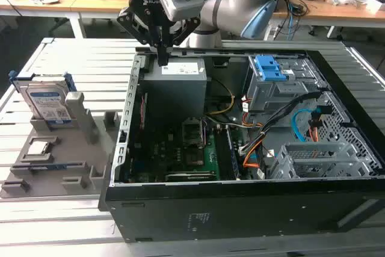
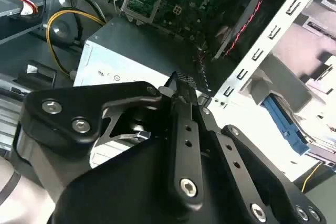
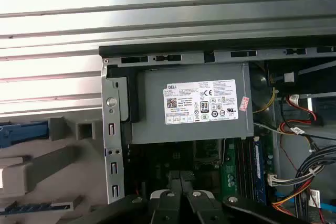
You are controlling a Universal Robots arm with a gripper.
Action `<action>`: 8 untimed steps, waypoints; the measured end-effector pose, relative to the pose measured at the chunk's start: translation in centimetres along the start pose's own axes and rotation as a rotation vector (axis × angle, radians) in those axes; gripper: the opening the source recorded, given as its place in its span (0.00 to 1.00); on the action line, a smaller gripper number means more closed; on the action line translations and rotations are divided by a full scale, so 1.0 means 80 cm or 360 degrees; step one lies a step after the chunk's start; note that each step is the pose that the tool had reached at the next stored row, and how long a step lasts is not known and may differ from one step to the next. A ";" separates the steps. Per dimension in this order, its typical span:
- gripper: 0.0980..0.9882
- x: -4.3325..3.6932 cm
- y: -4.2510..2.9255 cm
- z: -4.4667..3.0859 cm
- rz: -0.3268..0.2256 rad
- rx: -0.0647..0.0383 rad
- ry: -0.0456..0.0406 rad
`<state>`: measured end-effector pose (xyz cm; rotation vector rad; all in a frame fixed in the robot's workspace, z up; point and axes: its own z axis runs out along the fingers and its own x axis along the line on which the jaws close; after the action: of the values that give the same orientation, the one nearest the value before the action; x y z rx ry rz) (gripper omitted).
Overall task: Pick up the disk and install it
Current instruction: 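Reach for the disk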
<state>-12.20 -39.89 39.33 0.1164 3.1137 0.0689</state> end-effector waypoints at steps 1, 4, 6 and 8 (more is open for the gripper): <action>0.01 0.004 -0.0003 -0.0001 0.0000 0.0000 0.0000; 0.01 0.024 -0.0017 -0.0006 0.0000 0.0000 0.0000; 0.01 0.035 -0.0026 -0.0009 0.0000 0.0000 0.0000; 0.01 0.039 -0.0029 -0.0011 0.0000 0.0000 0.0000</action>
<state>-15.31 -39.89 39.33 0.1165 3.1137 0.0689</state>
